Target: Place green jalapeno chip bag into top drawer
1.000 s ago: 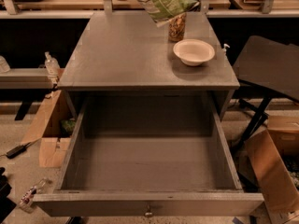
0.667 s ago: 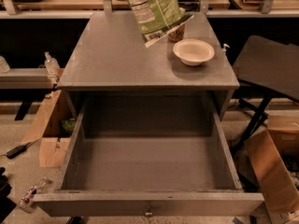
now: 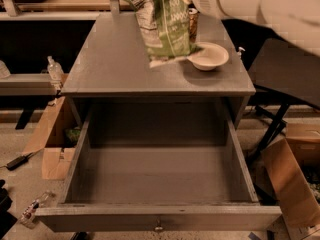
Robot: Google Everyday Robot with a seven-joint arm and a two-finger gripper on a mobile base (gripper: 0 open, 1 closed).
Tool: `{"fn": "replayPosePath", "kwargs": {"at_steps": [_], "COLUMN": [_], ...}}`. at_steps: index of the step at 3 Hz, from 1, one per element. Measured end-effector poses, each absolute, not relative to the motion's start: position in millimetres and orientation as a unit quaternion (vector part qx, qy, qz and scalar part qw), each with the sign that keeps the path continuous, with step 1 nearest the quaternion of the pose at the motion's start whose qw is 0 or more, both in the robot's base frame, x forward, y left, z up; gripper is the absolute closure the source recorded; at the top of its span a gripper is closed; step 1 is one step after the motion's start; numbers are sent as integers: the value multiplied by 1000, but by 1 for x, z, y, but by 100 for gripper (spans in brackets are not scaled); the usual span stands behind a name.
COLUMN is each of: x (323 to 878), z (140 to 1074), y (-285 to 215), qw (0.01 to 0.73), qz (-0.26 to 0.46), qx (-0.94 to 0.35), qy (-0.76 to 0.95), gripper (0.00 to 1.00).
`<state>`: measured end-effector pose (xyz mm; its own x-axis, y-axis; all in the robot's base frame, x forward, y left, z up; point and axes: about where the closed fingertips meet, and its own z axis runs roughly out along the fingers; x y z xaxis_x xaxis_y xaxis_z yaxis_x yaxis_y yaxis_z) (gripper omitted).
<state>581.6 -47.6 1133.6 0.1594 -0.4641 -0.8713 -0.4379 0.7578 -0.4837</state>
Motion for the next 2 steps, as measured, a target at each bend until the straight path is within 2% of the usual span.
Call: {"fn": "replayPosePath", "kwargs": {"at_steps": [1, 2], "x": [533, 509], "z": [1087, 1003], "y": [-64, -71], "qw": [653, 601], "qz": [12, 43], "qx": [-282, -240], "qy": [703, 761], "gripper": [100, 100]}}
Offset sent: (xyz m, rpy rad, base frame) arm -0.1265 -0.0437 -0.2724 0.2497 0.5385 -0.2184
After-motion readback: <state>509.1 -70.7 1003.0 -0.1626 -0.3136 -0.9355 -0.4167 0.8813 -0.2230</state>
